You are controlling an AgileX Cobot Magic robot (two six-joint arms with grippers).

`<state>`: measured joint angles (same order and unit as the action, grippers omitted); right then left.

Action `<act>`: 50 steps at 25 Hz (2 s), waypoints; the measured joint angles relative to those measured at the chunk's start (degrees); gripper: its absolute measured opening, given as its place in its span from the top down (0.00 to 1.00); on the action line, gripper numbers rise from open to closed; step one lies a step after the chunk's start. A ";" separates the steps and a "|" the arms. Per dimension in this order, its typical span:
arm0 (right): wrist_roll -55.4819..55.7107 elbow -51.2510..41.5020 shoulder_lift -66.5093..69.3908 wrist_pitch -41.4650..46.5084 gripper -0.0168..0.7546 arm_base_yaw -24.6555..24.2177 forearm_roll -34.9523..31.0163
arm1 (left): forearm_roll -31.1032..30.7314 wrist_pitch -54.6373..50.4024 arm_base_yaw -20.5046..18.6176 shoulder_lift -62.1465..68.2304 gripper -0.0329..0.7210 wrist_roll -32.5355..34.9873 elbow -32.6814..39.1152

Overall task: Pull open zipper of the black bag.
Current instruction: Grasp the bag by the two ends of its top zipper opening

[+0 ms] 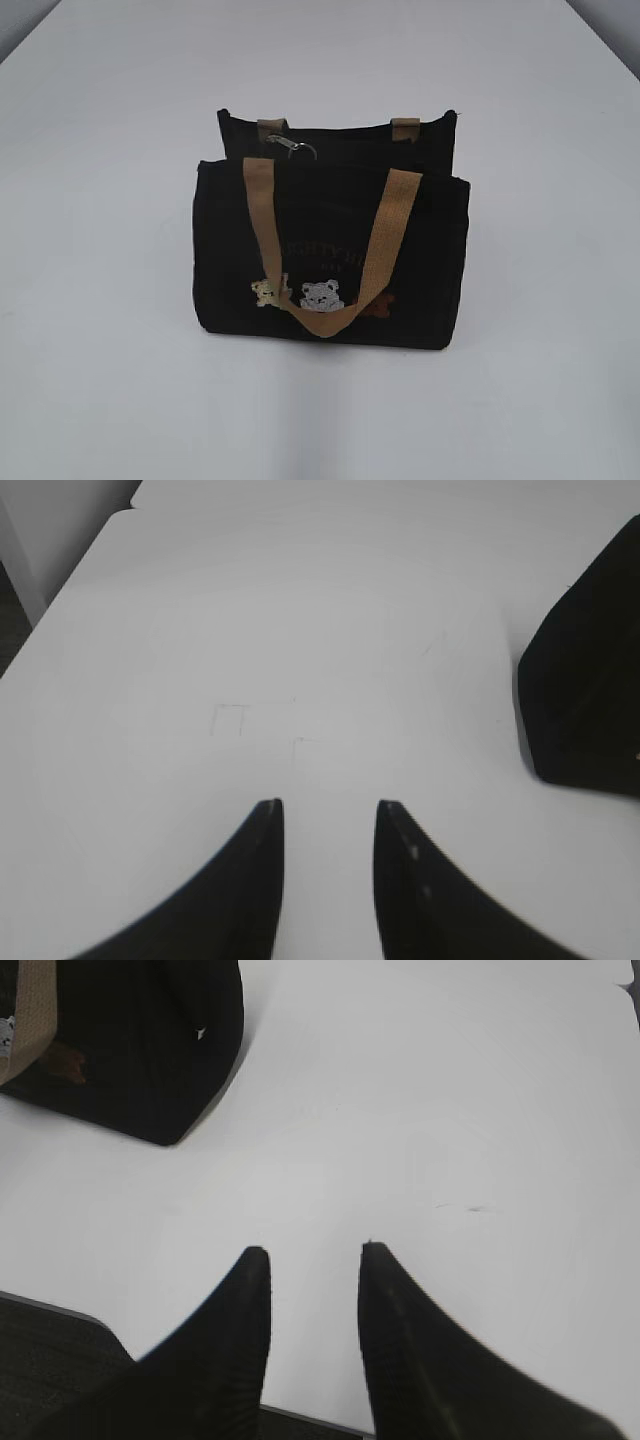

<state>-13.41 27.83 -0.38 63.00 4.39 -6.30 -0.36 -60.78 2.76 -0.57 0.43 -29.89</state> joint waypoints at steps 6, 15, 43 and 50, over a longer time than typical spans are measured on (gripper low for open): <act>0.00 0.00 0.00 0.00 0.66 0.00 0.00 | 2.33 1.52 0.00 2.43 0.64 3.37 -0.71; 0.00 0.00 0.00 0.00 0.66 0.00 0.00 | 61.66 31.44 0.00 40.88 0.60 79.83 -1.78; -24.30 2.73 23.27 -12.18 0.66 0.00 -24.27 | 99.61 17.21 9.98 99.04 0.84 147.76 -14.21; -69.11 13.70 62.71 -24.18 0.66 2.42 -57.08 | 99.61 17.32 10.05 99.04 0.87 147.58 -14.21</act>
<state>-82.52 41.52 62.33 38.83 6.81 -63.39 99.25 -43.46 12.80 98.47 148.01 -44.10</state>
